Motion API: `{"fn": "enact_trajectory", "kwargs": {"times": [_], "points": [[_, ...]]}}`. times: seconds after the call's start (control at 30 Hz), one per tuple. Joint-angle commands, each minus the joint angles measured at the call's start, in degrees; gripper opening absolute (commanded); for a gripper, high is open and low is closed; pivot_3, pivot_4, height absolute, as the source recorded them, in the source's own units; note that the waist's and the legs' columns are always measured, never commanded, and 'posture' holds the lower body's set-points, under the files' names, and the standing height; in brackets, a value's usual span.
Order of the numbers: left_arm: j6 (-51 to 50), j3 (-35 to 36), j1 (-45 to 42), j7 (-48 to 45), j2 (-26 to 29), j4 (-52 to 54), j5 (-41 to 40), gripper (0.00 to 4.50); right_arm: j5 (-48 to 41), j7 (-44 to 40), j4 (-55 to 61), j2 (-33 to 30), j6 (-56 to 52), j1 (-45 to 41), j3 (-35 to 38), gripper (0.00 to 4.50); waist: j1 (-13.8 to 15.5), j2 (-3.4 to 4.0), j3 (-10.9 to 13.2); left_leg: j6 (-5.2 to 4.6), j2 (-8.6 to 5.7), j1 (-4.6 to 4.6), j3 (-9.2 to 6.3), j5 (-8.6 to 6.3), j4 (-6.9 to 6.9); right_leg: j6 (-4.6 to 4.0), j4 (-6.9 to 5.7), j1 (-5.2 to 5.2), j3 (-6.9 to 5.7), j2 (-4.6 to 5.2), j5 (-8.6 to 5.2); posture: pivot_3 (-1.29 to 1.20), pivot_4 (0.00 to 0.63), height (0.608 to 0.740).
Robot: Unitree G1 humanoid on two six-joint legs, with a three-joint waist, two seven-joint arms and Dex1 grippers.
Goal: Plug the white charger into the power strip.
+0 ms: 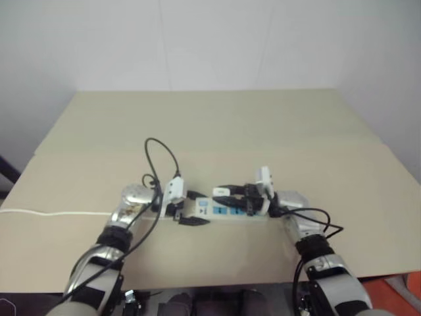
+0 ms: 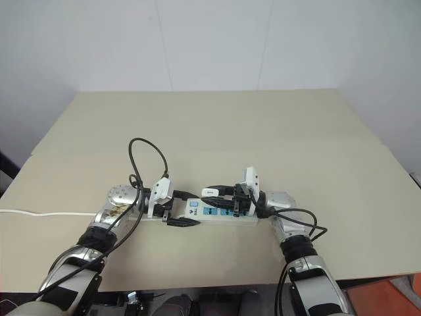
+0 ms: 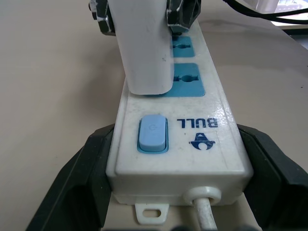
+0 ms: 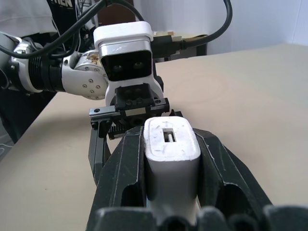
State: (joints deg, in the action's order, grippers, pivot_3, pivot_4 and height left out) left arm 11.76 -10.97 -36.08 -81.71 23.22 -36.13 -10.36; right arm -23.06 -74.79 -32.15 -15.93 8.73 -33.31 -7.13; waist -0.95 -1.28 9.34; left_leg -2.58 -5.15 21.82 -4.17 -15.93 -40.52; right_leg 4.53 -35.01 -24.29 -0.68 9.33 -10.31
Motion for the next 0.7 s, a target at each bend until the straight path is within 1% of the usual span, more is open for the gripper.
{"fn": "enact_trajectory", "kwargs": {"times": [0.03, 0.13, 0.27, 0.47, 0.57, 0.7], "points": [[-0.16, 0.71, 0.47, -0.94, 2.31, 1.46, 0.06, 3.28, 6.21, 2.59, -5.97, -1.89, 2.16, 2.48, -0.78, 1.11, -0.04, 0.00, -0.01, -0.05, 0.00, -0.16, 0.00, -0.03, 0.08, 0.00, 0.02, 0.06, 0.01, 0.00, 0.00, 0.00, 0.150, 0.740], [-0.16, 0.73, 0.46, -1.03, 2.54, 1.49, 0.04, 3.28, 6.64, 3.56, -7.17, -1.73, 1.91, 2.37, -1.33, 1.11, -0.14, -0.01, -0.03, -0.05, 0.02, -0.47, 0.01, -0.04, 0.28, -0.01, 0.05, 0.14, 0.05, -0.02, -0.01, 0.00, 0.150, 0.740], [-0.14, 0.74, 0.39, -1.09, 2.72, 1.49, -0.04, 3.28, 7.23, 4.62, -8.33, -1.67, 1.71, 1.82, -1.72, 1.11, -0.16, -0.01, -0.05, 0.02, 0.06, -0.56, 0.00, -0.01, 0.34, -0.04, 0.03, 0.15, 0.06, -0.06, -0.02, 0.00, 0.150, 0.740], [-0.05, 0.68, 0.44, -1.12, 2.66, 1.51, -0.27, 3.28, 7.33, 5.09, -8.12, -2.59, -3.49, 0.68, -2.79, 1.11, -0.39, 0.01, -0.08, 0.04, 0.08, -0.68, 0.01, 0.01, 0.46, -0.08, 0.00, 0.15, 0.10, -0.06, -0.02, 0.00, 0.150, 0.740], [0.10, 0.67, 0.46, -1.07, 2.55, 1.43, -0.35, 3.28, 7.56, 6.12, -7.93, -2.33, -1.07, 1.01, -2.22, 1.11, -0.43, 0.02, -0.10, 0.06, 0.09, -0.70, 0.01, 0.02, 0.49, -0.10, -0.01, 0.15, 0.10, -0.08, -0.02, 0.00, 0.150, 0.740], [0.17, 0.62, 0.40, -1.02, 2.39, 1.28, -0.34, 3.28, 8.00, 6.37, -7.41, -2.86, -1.33, 0.99, -2.44, 1.11, -0.44, 0.02, -0.11, 0.06, 0.08, -0.70, 0.01, 0.02, 0.49, -0.11, 0.00, 0.15, 0.11, -0.07, -0.02, 0.00, 0.150, 0.740]]}}
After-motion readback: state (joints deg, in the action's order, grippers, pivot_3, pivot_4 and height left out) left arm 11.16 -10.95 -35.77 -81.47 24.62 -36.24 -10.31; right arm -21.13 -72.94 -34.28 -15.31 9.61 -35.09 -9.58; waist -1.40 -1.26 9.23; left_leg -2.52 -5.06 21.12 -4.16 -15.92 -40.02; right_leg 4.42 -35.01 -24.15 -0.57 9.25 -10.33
